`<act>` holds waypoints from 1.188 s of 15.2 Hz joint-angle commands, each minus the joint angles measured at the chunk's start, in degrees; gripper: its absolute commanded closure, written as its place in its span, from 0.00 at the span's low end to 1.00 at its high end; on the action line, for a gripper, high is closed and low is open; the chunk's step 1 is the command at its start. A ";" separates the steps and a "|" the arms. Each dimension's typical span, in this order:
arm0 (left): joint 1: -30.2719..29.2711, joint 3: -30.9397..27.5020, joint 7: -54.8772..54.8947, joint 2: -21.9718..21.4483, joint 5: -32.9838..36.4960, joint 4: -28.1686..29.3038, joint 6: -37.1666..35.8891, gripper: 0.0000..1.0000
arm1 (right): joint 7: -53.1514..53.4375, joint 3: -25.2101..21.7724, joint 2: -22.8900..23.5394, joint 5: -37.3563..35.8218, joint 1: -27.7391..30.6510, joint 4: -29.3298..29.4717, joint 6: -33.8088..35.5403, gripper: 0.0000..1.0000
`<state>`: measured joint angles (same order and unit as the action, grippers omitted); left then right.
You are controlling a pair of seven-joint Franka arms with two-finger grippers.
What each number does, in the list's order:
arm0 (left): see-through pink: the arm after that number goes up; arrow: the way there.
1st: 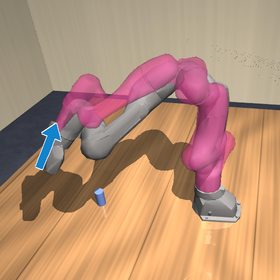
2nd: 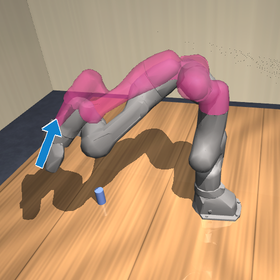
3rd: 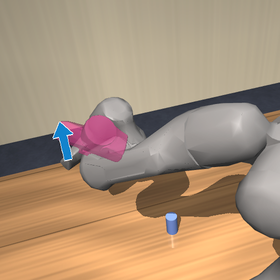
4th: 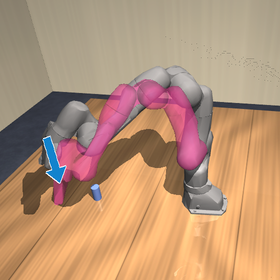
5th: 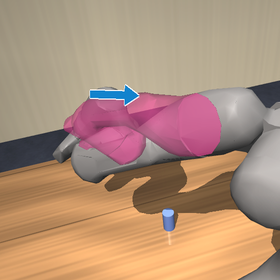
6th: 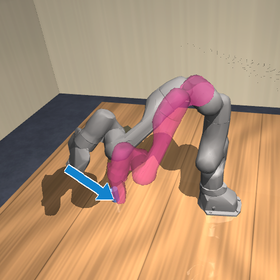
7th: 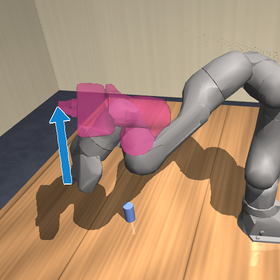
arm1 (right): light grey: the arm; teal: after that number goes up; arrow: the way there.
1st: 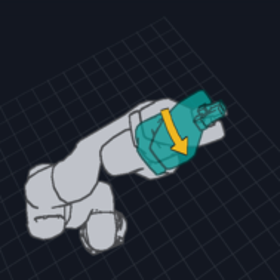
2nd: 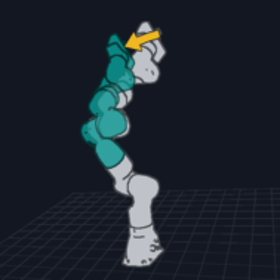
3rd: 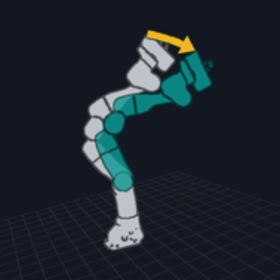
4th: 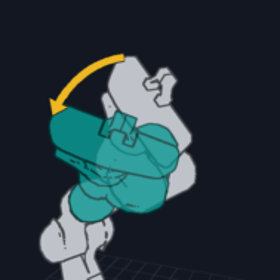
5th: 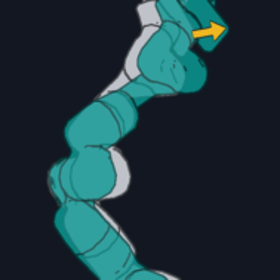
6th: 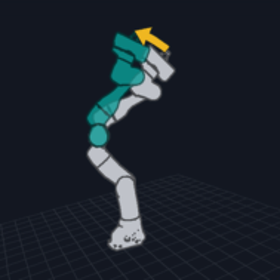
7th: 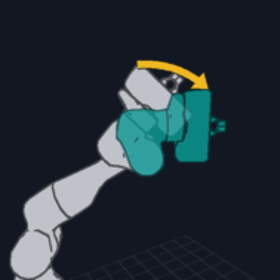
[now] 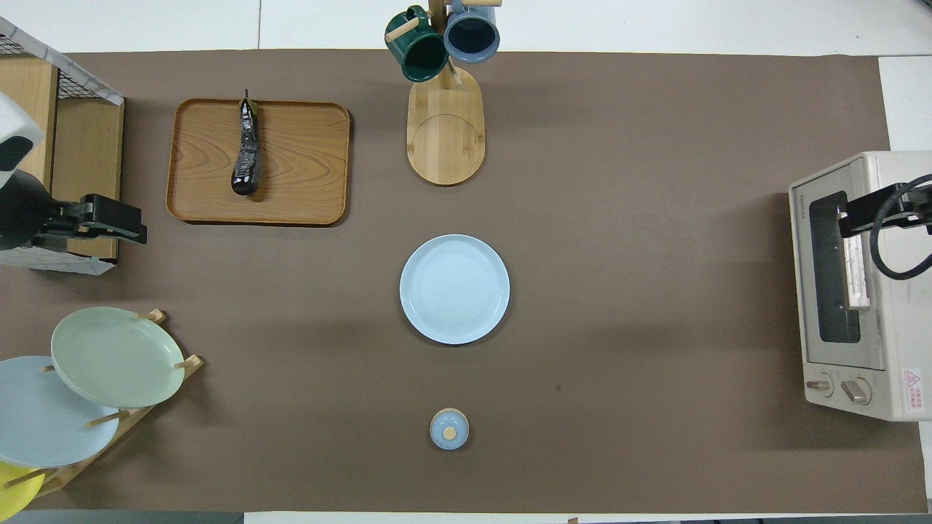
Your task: Put eggplant into oven
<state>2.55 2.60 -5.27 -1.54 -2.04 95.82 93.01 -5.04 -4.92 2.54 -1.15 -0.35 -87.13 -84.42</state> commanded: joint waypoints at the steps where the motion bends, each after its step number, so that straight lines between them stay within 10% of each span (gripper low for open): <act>1: 0.26 0.04 -0.62 1.00 0.89 0.69 4.81 0.00 | -0.93 0.35 -0.52 -0.16 0.27 -0.41 -0.66 0.00; 4: 0.35 0.13 -0.44 6.69 0.72 -0.88 7.53 0.00 | -1.29 0.35 -0.70 -0.86 0.18 -1.10 -0.83 0.10; 8: 0.35 0.22 1.13 17.07 0.37 -5.46 11.57 0.00 | -1.81 0.79 -2.80 -4.30 -1.14 -5.30 -3.20 1.00; 18: 1.14 0.22 5.45 33.34 -0.60 -11.27 21.77 0.00 | 4.08 0.35 -7.91 -5.87 3.60 -24.12 -16.37 1.00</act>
<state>2.92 3.29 -0.60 28.55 -2.13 87.77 113.36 -2.52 -5.05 -3.92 -5.55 2.16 -107.12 -97.51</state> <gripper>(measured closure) 0.000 0.991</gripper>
